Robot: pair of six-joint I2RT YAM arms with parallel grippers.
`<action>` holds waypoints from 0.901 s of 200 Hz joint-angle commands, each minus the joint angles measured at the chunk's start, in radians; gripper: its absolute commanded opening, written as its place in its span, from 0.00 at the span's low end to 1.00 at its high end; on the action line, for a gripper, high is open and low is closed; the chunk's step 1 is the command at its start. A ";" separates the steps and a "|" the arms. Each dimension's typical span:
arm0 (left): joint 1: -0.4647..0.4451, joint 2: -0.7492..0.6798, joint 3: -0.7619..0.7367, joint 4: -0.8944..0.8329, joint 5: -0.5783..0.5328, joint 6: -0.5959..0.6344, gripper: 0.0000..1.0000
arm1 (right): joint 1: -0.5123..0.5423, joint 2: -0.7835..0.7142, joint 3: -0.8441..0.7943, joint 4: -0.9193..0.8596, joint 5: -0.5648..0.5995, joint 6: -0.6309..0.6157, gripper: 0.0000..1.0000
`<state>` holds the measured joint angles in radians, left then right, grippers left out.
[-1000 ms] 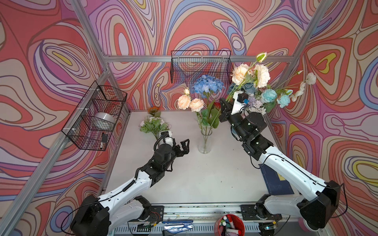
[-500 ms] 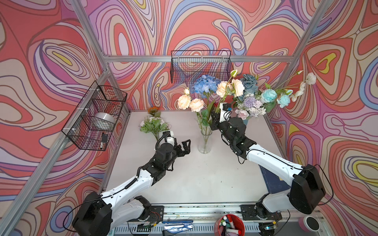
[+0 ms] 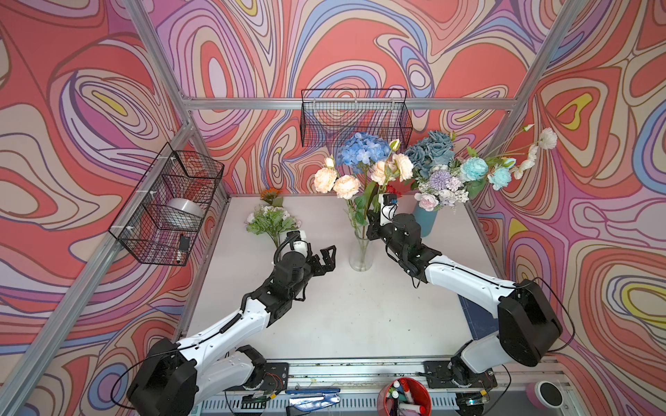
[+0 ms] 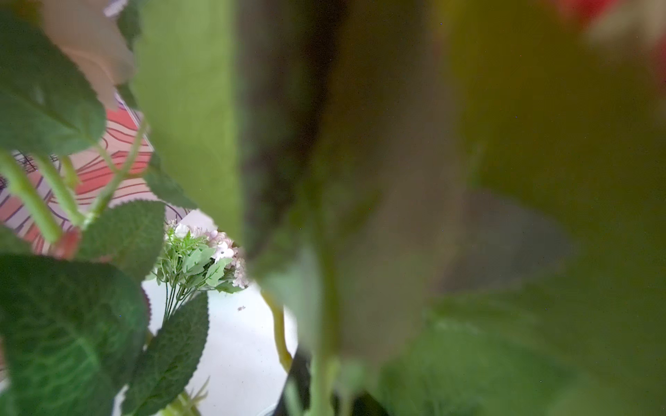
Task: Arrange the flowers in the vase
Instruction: 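Lower the pink roses into the clear glass vase with the right gripper, then release the roses with the right gripper while the left grasps the greenery bunch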
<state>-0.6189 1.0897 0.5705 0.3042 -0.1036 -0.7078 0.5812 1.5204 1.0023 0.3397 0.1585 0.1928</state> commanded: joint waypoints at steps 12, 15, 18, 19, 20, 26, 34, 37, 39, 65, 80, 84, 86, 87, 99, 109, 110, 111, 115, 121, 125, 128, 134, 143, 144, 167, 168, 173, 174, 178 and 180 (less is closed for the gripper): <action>0.031 -0.041 0.030 -0.060 -0.039 0.039 1.00 | -0.006 -0.039 -0.023 -0.048 -0.003 0.006 0.15; 0.039 -0.046 0.032 -0.068 -0.040 0.045 1.00 | -0.006 -0.043 -0.025 -0.053 -0.004 0.007 0.18; 0.046 -0.052 0.034 -0.077 -0.040 0.050 1.00 | -0.006 -0.054 -0.027 -0.057 -0.005 0.007 0.21; 0.049 -0.055 0.035 -0.080 -0.040 0.052 1.00 | -0.006 -0.055 -0.027 -0.060 -0.005 0.007 0.22; 0.053 -0.057 0.036 -0.083 -0.040 0.053 1.00 | -0.006 -0.058 -0.028 -0.062 -0.006 0.007 0.22; 0.071 -0.070 0.040 -0.099 -0.040 0.065 1.00 | -0.006 -0.073 -0.033 -0.074 -0.007 0.007 0.28; 0.106 -0.089 0.044 -0.118 -0.038 0.076 1.00 | -0.006 -0.095 -0.038 -0.094 -0.010 0.007 0.34; 0.115 -0.097 0.045 -0.124 -0.036 0.080 1.00 | -0.006 -0.103 -0.040 -0.102 -0.010 0.007 0.36; 0.126 -0.101 0.046 -0.129 -0.035 0.082 1.00 | -0.006 -0.108 -0.042 -0.108 -0.012 0.007 0.37; 0.217 -0.152 0.048 -0.167 -0.036 0.118 1.00 | -0.007 -0.190 -0.076 -0.169 -0.010 0.017 0.43; 0.262 -0.166 0.044 -0.188 -0.038 0.123 1.00 | -0.006 -0.237 -0.092 -0.220 -0.007 0.025 0.44; 0.273 -0.168 0.042 -0.191 -0.039 0.125 1.00 | -0.006 -0.249 -0.096 -0.234 -0.010 0.025 0.44; 0.280 -0.169 0.041 -0.194 -0.039 0.125 1.00 | -0.007 -0.256 -0.098 -0.242 -0.011 0.025 0.44; 0.282 -0.169 0.040 -0.195 -0.039 0.125 1.00 | -0.006 -0.258 -0.098 -0.246 -0.011 0.025 0.44; 0.315 -0.167 0.032 -0.207 -0.034 0.125 1.00 | -0.006 -0.292 -0.105 -0.292 -0.027 0.027 0.45; 0.341 -0.160 0.021 -0.211 -0.027 0.128 1.00 | -0.006 -0.317 -0.108 -0.329 -0.050 0.031 0.48; 0.343 -0.158 0.021 -0.211 -0.026 0.128 0.99 | -0.006 -0.319 -0.108 -0.333 -0.053 0.032 0.48; 0.345 -0.157 0.020 -0.211 -0.026 0.127 0.99 | -0.006 -0.321 -0.109 -0.336 -0.056 0.033 0.48; 0.355 -0.153 0.015 -0.213 -0.022 0.127 0.98 | -0.006 -0.330 -0.110 -0.348 -0.065 0.035 0.49; 0.369 -0.142 0.010 -0.214 -0.012 0.127 0.96 | -0.006 -0.344 -0.110 -0.366 -0.083 0.039 0.50; 0.377 -0.134 0.007 -0.214 -0.007 0.128 0.95 | -0.006 -0.351 -0.111 -0.376 -0.094 0.043 0.51; 0.383 -0.128 0.006 -0.214 -0.002 0.128 0.94 | -0.006 -0.358 -0.113 -0.383 -0.103 0.045 0.52; 0.393 -0.112 0.001 -0.213 0.003 0.132 0.92 | -0.006 -0.368 -0.117 -0.394 -0.121 0.051 0.54; 0.410 -0.085 -0.001 -0.211 0.015 0.145 0.90 | -0.006 -0.384 -0.127 -0.406 -0.145 0.063 0.60; 0.413 -0.081 -0.001 -0.211 0.016 0.147 0.89 | -0.006 -0.385 -0.128 -0.406 -0.147 0.066 0.60; 0.469 0.011 0.027 -0.229 0.024 0.176 0.85 | -0.006 -0.412 -0.169 -0.393 -0.177 0.108 0.69; 0.473 0.016 0.029 -0.229 0.026 0.177 0.85 | -0.006 -0.413 -0.171 -0.391 -0.179 0.109 0.70; 0.490 0.039 0.036 -0.225 0.037 0.177 0.82 | -0.006 -0.414 -0.182 -0.385 -0.181 0.117 0.72; 0.494 0.045 0.039 -0.224 0.039 0.178 0.82 | -0.006 -0.414 -0.184 -0.383 -0.183 0.118 0.73; 0.507 0.064 0.045 -0.221 0.054 0.177 0.81 | -0.006 -0.414 -0.193 -0.376 -0.185 0.124 0.76; 0.515 0.072 0.050 -0.221 0.059 0.175 0.80 | -0.006 -0.414 -0.197 -0.372 -0.186 0.126 0.77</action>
<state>-0.1650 1.0775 0.5911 0.1150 -0.0914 -0.5613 0.5808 1.1183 0.8543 -0.0177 0.0246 0.2657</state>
